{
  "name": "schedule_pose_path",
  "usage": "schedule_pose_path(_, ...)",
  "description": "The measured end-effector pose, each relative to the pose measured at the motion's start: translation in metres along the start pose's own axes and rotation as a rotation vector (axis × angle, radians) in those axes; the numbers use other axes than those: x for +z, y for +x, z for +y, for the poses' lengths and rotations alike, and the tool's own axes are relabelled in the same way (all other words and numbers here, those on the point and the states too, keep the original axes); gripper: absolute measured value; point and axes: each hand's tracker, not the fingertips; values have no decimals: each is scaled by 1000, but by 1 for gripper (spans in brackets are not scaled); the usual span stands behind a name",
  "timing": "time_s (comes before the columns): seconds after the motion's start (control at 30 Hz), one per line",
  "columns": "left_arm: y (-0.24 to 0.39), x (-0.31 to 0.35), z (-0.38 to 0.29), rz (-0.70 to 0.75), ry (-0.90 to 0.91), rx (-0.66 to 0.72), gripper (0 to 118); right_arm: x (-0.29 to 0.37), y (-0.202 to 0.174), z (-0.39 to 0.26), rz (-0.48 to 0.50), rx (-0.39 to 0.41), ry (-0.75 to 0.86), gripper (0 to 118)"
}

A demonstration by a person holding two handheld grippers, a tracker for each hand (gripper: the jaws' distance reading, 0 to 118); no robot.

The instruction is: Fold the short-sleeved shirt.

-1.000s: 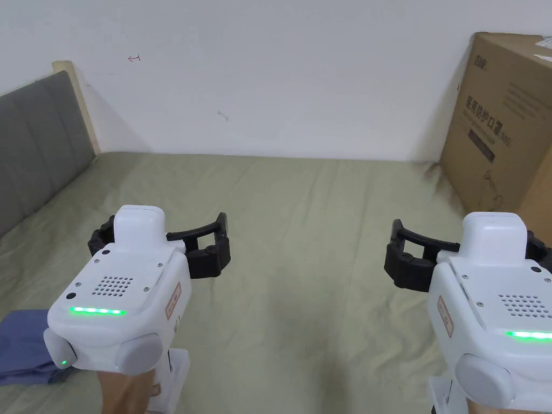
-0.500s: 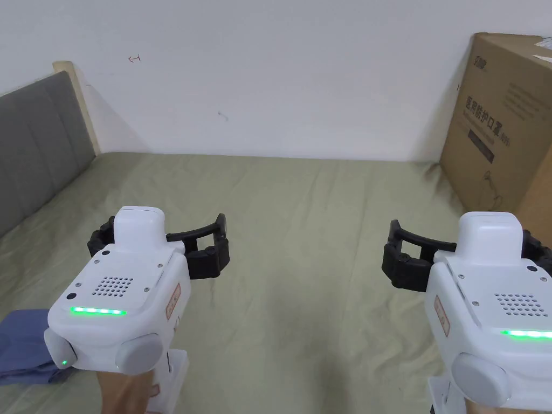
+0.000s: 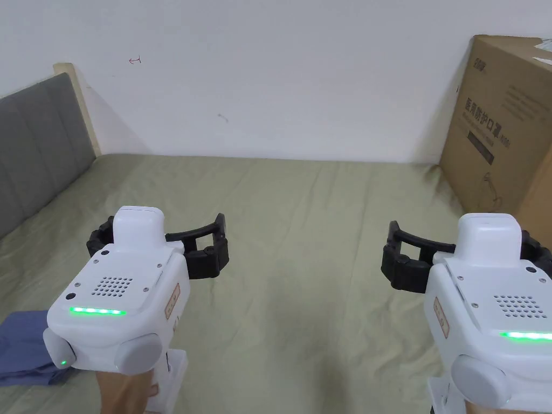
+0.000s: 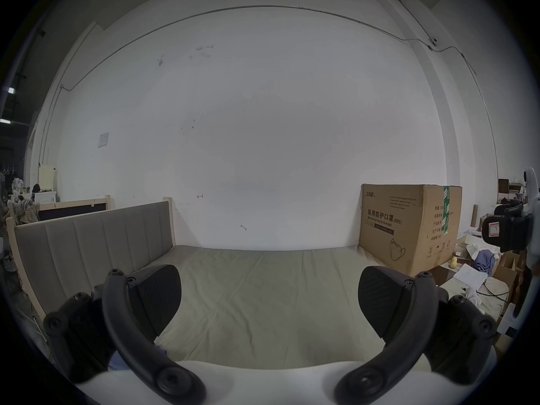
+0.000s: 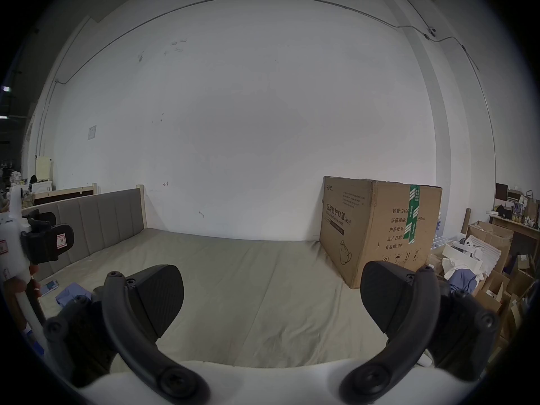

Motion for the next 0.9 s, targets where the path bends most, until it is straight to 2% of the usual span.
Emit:
schedule_pose_path(0.4,-2,1,1,5,2,-3,118,-1,-1,1,-3,6,-11,118)
schedule_pose_path(0.63,-3,1,1,2,0,-3,118,-3,-7,4,-60,1,-41,118)
schedule_pose_path(0.8,-4,2,2,-2,1,4,118,-8,-9,12,-127,-82,-189,118)
schedule_pose_path(0.9,-4,2,3,-2,6,10,118,-14,-7,22,-90,-182,-345,118)
